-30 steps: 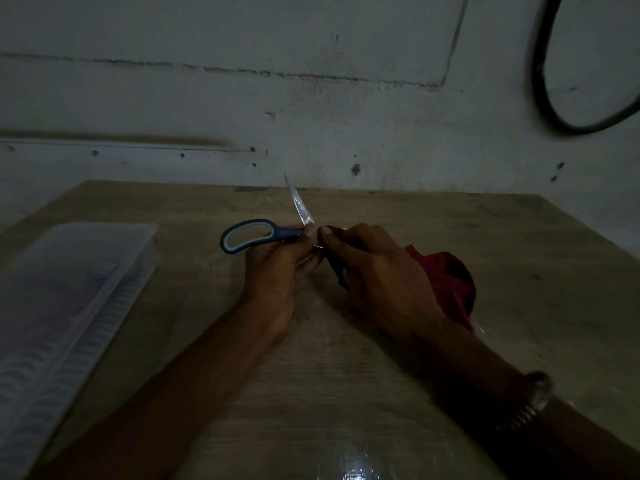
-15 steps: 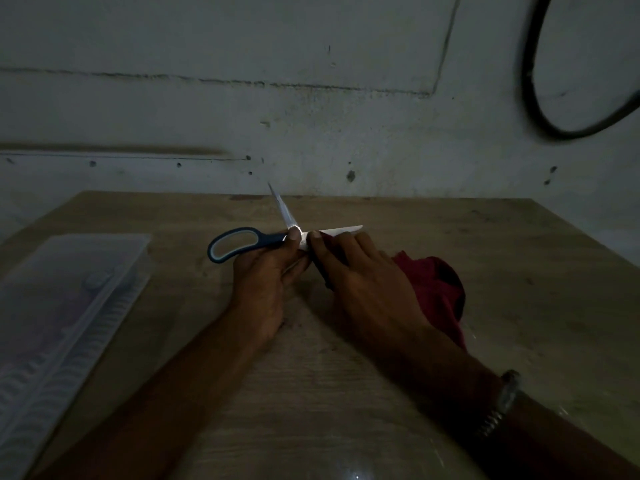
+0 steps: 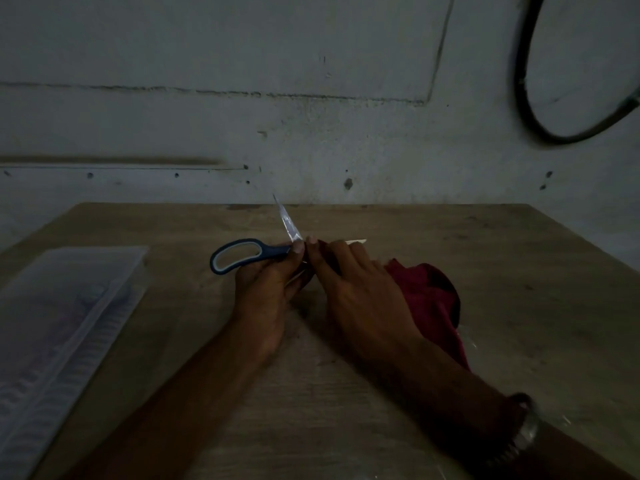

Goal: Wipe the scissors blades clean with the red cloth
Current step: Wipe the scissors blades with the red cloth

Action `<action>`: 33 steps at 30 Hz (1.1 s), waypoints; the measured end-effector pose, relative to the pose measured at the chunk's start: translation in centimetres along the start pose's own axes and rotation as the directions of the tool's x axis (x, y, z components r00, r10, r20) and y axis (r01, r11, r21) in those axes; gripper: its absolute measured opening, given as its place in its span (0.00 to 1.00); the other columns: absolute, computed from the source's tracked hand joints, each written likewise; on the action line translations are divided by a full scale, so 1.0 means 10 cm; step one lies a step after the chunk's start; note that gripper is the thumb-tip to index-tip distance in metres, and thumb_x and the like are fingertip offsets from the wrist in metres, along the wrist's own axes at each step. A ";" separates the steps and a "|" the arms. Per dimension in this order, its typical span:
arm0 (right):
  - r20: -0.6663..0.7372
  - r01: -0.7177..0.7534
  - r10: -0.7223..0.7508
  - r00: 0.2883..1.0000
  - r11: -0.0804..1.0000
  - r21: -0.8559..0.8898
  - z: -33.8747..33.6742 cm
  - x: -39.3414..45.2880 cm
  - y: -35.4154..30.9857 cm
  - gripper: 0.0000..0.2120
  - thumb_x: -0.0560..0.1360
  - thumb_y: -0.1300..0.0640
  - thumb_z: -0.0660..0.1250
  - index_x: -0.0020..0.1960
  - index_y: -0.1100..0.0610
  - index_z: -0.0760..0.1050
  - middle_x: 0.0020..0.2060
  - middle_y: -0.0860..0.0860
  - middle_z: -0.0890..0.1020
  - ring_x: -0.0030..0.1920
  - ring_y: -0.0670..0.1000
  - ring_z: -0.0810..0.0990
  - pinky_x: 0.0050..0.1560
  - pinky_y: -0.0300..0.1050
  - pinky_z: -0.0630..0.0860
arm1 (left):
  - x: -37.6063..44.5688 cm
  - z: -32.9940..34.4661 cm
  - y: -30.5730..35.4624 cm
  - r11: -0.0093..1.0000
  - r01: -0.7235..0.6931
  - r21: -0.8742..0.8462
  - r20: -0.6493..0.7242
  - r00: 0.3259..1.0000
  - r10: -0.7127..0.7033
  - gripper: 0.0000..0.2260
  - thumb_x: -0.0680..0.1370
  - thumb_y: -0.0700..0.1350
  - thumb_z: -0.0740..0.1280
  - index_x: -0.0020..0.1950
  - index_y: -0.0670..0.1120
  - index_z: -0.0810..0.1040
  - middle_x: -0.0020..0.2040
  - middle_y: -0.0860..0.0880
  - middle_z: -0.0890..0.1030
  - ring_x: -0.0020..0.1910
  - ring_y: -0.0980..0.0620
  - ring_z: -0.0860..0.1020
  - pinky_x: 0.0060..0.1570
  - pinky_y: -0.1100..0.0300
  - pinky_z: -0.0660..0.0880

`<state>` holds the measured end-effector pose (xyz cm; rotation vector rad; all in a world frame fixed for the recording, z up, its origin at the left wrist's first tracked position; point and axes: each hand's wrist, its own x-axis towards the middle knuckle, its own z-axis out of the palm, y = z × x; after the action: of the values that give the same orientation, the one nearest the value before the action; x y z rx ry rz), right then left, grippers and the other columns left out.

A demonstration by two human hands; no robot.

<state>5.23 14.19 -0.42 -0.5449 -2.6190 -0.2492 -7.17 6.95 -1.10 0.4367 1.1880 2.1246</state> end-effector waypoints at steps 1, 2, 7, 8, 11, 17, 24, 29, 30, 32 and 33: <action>-0.008 0.005 -0.005 1.000 0.999 -0.040 0.02 0.00 0.02 0.38 0.72 0.42 0.62 0.79 0.58 0.68 0.65 0.57 0.77 0.60 0.58 0.77 0.50 0.54 0.81 | 0.00 0.00 0.00 1.000 -0.005 -0.008 0.004 1.000 0.005 0.09 0.79 0.38 0.69 0.58 0.39 0.82 0.53 0.44 0.88 0.54 0.49 0.86 0.54 0.55 0.83; -0.021 0.008 -0.009 1.000 0.996 -0.089 0.04 0.00 0.04 0.39 0.72 0.42 0.66 0.79 0.59 0.68 0.64 0.57 0.78 0.59 0.59 0.78 0.49 0.55 0.81 | 0.01 0.00 -0.01 1.000 -0.007 -0.014 0.001 1.000 0.007 0.09 0.79 0.38 0.69 0.58 0.39 0.82 0.53 0.44 0.88 0.54 0.49 0.86 0.52 0.56 0.84; -0.055 -0.028 0.017 0.998 0.978 -0.206 0.06 -0.03 0.05 0.45 0.66 0.45 0.80 0.78 0.59 0.70 0.62 0.57 0.80 0.57 0.62 0.81 0.44 0.57 0.81 | 0.07 -0.01 0.00 0.997 0.048 -0.061 -0.051 0.997 -0.051 0.10 0.78 0.39 0.70 0.59 0.40 0.82 0.54 0.44 0.87 0.55 0.49 0.86 0.55 0.53 0.81; -0.055 -0.034 0.023 0.998 0.979 -0.201 0.06 -0.03 0.07 0.46 0.65 0.45 0.81 0.78 0.59 0.70 0.62 0.58 0.80 0.58 0.63 0.81 0.44 0.58 0.81 | 0.07 -0.01 0.00 0.997 0.050 -0.057 -0.059 0.997 -0.053 0.10 0.78 0.39 0.71 0.59 0.40 0.83 0.54 0.45 0.87 0.55 0.49 0.86 0.55 0.53 0.81; -0.018 -0.056 0.054 0.998 0.982 -0.183 0.02 -0.03 0.12 0.50 0.62 0.45 0.83 0.79 0.58 0.68 0.65 0.60 0.78 0.60 0.64 0.80 0.47 0.60 0.81 | 0.08 0.00 0.01 0.998 0.049 -0.050 -0.095 0.994 -0.054 0.10 0.77 0.39 0.71 0.58 0.40 0.83 0.53 0.45 0.88 0.53 0.49 0.86 0.48 0.58 0.83; 0.019 -0.202 0.205 0.979 0.975 -0.097 -0.05 -0.09 0.34 0.40 0.77 0.44 0.72 0.83 0.50 0.58 0.70 0.53 0.70 0.65 0.55 0.70 0.54 0.50 0.77 | 0.13 -0.03 0.01 1.000 0.011 0.017 -0.157 0.988 -0.009 0.11 0.76 0.40 0.74 0.57 0.39 0.83 0.53 0.45 0.87 0.48 0.53 0.87 0.42 0.63 0.83; -0.279 -0.202 0.413 0.867 0.803 0.561 -0.11 -0.09 0.50 0.18 0.82 0.55 0.59 0.67 0.51 0.82 0.48 0.45 0.78 0.47 0.46 0.79 0.46 0.50 0.79 | 0.11 0.02 0.07 0.981 -0.059 0.182 -0.109 0.991 0.080 0.11 0.79 0.49 0.71 0.55 0.41 0.85 0.48 0.44 0.87 0.48 0.47 0.86 0.45 0.57 0.83; -0.258 -0.147 0.480 0.838 0.655 0.741 -0.20 -0.08 0.36 0.14 0.84 0.55 0.61 0.60 0.49 0.84 0.50 0.41 0.80 0.53 0.42 0.81 0.54 0.52 0.81 | 0.20 -0.05 0.31 0.790 -0.271 0.550 0.040 0.953 0.299 0.10 0.81 0.50 0.69 0.48 0.45 0.85 0.42 0.47 0.86 0.44 0.49 0.85 0.47 0.53 0.85; -0.251 -0.147 0.472 0.845 0.656 0.740 -0.24 -0.07 0.34 0.12 0.85 0.54 0.62 0.60 0.48 0.84 0.50 0.41 0.80 0.53 0.41 0.81 0.54 0.48 0.81 | 0.19 -0.06 0.34 0.723 -0.307 0.619 0.090 0.942 0.322 0.11 0.81 0.50 0.68 0.49 0.45 0.85 0.42 0.46 0.85 0.44 0.47 0.85 0.45 0.51 0.85; -0.225 -0.157 0.450 0.864 0.666 0.730 -0.27 -0.08 0.30 0.10 0.85 0.50 0.64 0.60 0.44 0.83 0.50 0.40 0.79 0.52 0.40 0.80 0.52 0.43 0.79 | 0.17 -0.07 0.34 0.594 -0.356 0.721 0.162 0.921 0.356 0.12 0.82 0.53 0.67 0.47 0.46 0.84 0.39 0.45 0.84 0.41 0.46 0.85 0.41 0.44 0.85; -0.201 -0.169 0.442 0.874 0.665 0.727 -0.27 -0.08 0.28 0.09 0.84 0.48 0.64 0.59 0.43 0.83 0.50 0.40 0.79 0.52 0.39 0.80 0.52 0.41 0.79 | 0.17 -0.07 0.34 0.516 -0.378 0.769 0.194 0.906 0.375 0.13 0.82 0.54 0.66 0.46 0.47 0.84 0.38 0.46 0.84 0.39 0.47 0.84 0.40 0.43 0.84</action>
<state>8.14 15.72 1.80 -0.5853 -1.9832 0.6743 -10.07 6.39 1.31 1.1958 2.2009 1.7701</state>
